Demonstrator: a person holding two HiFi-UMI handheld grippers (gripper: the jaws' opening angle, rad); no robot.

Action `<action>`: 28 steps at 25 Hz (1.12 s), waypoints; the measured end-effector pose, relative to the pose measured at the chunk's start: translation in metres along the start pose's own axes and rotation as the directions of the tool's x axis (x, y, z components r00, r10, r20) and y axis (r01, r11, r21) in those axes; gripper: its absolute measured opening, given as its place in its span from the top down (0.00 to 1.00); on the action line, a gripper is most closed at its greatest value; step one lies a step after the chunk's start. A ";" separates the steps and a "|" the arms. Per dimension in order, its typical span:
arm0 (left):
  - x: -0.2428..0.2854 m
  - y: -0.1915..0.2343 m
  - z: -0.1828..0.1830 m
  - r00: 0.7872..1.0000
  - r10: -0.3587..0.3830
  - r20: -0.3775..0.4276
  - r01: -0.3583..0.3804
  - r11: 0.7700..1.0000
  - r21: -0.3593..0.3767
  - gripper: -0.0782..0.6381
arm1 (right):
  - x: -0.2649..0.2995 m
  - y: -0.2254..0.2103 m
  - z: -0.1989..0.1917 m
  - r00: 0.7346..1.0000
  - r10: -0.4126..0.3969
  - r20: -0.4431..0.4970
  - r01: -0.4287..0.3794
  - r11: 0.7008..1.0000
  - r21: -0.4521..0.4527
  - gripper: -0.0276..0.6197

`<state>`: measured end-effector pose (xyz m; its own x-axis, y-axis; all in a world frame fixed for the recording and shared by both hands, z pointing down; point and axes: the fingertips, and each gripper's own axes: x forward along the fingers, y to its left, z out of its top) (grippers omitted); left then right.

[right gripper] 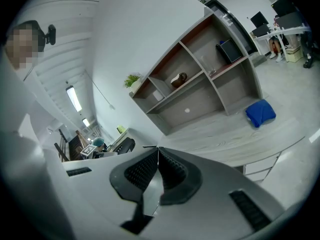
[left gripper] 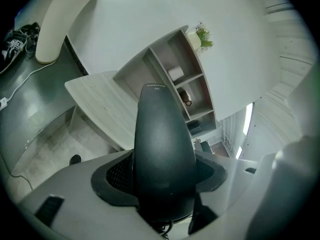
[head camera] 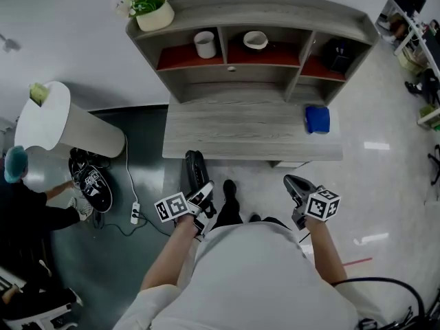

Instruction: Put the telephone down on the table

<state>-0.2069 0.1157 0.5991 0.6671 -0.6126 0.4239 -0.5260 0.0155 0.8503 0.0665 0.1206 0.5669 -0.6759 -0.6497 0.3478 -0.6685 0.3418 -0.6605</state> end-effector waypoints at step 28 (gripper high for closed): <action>0.069 0.047 0.170 0.983 0.036 -0.179 -0.013 0.992 0.127 0.46 | 0.138 -0.013 0.081 0.984 -0.161 0.080 0.154 0.984 0.091 0.93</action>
<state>-0.2748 -0.0605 0.6151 0.7313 -0.4605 0.5031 -0.5974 -0.0766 0.7982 0.0074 -0.0283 0.5698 -0.5320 -0.7487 0.3955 -0.7338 0.1746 -0.6566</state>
